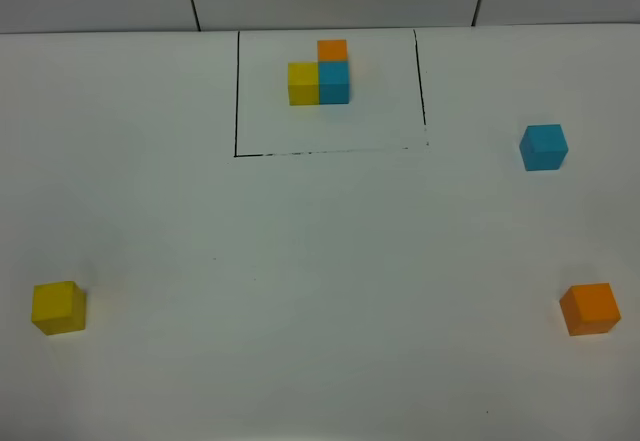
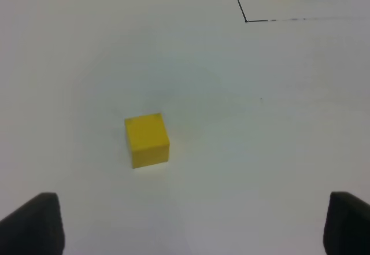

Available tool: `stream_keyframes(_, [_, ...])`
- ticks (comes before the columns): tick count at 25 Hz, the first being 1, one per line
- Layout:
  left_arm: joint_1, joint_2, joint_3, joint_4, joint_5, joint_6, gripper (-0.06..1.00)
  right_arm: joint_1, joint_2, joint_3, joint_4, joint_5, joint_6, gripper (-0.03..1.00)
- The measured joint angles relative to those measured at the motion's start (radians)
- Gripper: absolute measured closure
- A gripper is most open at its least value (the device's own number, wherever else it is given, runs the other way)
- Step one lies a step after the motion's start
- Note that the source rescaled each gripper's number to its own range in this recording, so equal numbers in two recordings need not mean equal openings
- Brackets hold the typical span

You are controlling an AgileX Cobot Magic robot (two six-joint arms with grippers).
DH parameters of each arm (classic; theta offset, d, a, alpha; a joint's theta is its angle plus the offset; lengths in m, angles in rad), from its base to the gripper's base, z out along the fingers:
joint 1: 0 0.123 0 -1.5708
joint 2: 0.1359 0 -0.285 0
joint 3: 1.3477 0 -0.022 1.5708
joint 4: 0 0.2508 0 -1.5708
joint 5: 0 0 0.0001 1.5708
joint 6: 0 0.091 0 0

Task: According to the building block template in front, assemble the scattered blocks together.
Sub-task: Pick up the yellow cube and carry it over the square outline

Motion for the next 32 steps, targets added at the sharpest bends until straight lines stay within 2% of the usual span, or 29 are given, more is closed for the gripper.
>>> stream_keyframes(21, [0.0,0.021,0.0,0.0,0.0,0.0,0.12,0.0,0.0,0.0,0.0,0.0,0.0,0.22])
stream_keyframes(24, [0.0,0.092,0.0,0.0,0.0,0.0,0.12,0.0,0.0,0.0,0.0,0.0,0.0,0.22])
stream_keyframes(32, [0.0,0.443,-0.054,0.004,-0.007,0.0,0.12,0.0,0.0,0.0,0.0,0.0,0.0,0.22])
